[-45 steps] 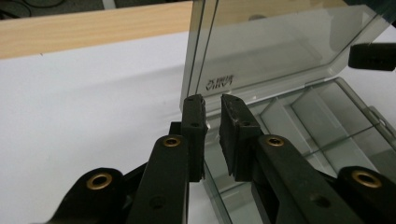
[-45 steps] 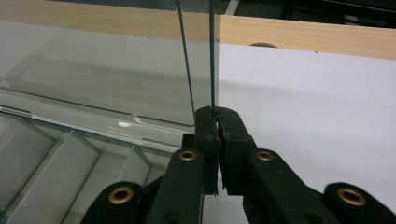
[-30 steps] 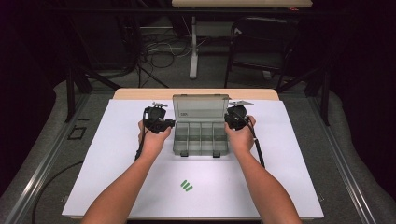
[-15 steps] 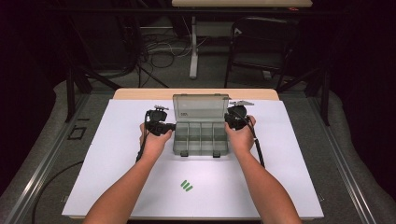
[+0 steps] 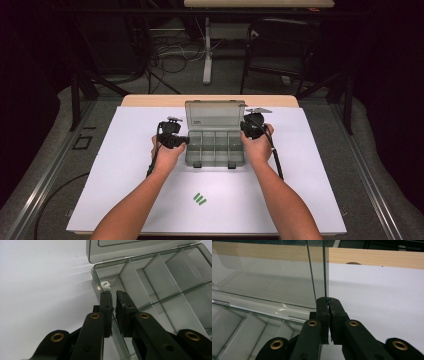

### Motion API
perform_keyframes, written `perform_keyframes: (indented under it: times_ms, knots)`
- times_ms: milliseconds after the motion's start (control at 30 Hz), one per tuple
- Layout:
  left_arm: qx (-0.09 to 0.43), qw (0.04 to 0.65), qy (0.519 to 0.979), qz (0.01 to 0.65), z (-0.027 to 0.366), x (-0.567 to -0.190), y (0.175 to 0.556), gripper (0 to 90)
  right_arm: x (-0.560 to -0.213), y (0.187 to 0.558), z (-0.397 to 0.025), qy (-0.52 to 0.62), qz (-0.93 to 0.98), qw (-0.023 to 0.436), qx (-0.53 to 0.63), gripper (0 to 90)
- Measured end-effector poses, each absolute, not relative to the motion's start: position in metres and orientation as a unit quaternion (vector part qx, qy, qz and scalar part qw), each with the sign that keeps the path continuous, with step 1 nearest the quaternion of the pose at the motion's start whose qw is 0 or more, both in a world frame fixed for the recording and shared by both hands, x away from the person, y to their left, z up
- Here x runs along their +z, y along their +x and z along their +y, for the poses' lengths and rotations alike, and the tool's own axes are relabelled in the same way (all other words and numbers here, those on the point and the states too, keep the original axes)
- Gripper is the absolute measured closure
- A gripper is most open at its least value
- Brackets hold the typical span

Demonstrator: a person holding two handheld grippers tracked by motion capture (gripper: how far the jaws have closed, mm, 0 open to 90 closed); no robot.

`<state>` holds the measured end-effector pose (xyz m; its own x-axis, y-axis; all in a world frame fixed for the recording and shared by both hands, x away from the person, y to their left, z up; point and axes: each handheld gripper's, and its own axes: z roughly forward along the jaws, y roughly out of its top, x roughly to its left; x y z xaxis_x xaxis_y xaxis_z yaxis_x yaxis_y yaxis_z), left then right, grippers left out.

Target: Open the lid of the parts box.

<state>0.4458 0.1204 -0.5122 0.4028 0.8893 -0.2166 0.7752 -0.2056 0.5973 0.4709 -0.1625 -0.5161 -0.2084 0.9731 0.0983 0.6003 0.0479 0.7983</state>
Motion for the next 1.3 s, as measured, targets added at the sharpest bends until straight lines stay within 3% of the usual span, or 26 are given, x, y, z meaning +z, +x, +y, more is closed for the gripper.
perform_keyframes:
  times_ms: [1300]
  knots:
    - [0.11,0.322,0.769,0.541,0.117,-0.518,0.448,85.8,-0.517,0.484,-0.161,0.594,0.674,0.238,0.369,88.2]
